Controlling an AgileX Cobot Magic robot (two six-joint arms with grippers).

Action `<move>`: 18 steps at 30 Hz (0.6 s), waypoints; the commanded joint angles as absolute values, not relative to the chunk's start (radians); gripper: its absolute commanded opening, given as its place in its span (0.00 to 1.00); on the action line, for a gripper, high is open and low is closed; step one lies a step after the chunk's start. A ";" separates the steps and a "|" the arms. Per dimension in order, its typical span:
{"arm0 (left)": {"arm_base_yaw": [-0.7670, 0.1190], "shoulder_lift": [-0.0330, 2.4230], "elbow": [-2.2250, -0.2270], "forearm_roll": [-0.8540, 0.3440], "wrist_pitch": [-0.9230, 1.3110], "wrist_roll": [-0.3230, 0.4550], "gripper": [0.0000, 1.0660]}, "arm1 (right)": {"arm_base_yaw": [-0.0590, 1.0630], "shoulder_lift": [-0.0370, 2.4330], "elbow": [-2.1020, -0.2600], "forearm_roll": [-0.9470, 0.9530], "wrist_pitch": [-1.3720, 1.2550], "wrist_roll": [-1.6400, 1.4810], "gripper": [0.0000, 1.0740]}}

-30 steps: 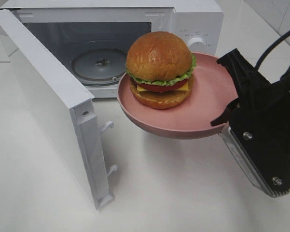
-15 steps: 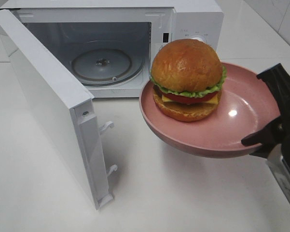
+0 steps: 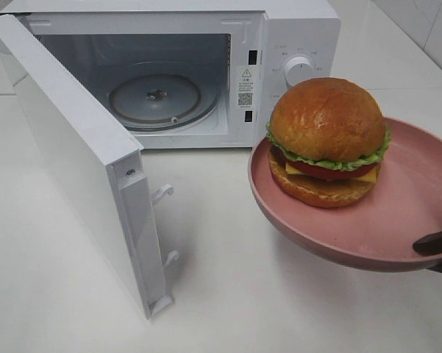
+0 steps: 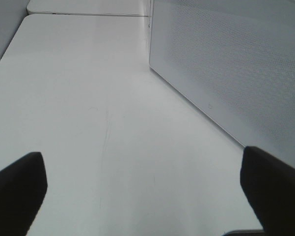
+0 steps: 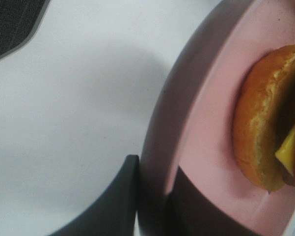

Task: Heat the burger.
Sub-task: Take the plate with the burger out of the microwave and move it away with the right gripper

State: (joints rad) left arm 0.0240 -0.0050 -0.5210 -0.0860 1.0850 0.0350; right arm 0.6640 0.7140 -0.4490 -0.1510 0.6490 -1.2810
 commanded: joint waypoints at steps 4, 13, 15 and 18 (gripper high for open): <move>0.024 -0.020 -0.517 -0.085 1.072 0.028 0.94 | 0.660 0.640 -0.451 -0.207 0.676 -1.215 0.01; 0.024 -0.020 -0.517 -0.085 1.072 0.028 0.94 | 0.660 0.590 -0.451 -0.284 0.743 -1.051 0.01; 0.024 -0.020 -0.517 -0.085 1.072 0.028 0.94 | 0.660 0.590 -0.451 -0.301 0.747 -1.018 0.01; 0.024 -0.020 -0.517 -0.085 1.072 0.028 0.94 | 0.660 0.590 -0.451 -0.366 0.761 -0.889 0.01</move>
State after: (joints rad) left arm 0.0240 -0.0050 -0.5210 -0.0860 1.0850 0.0350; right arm 0.6640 0.6010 -0.4460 -0.3080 0.8130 -0.9590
